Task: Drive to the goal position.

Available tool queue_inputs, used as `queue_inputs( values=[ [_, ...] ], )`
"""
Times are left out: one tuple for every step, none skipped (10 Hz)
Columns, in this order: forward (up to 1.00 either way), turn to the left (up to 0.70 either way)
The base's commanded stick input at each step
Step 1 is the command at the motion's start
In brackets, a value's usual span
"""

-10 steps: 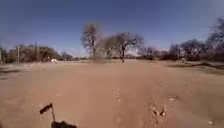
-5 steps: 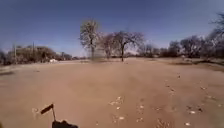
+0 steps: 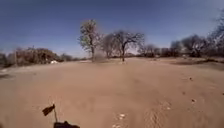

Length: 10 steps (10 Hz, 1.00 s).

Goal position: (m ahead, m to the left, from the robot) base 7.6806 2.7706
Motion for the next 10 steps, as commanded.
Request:
queue_inputs(
  values=[
    [1.00,0.00],
    [1.00,0.00],
    [1.00,0.00],
    [1.00,0.00],
    [1.00,0.00],
    [1.00,0.00],
    [1.00,0.00],
    [1.00,0.00],
    [1.00,0.00],
    [1.00,0.00]
  ],
)
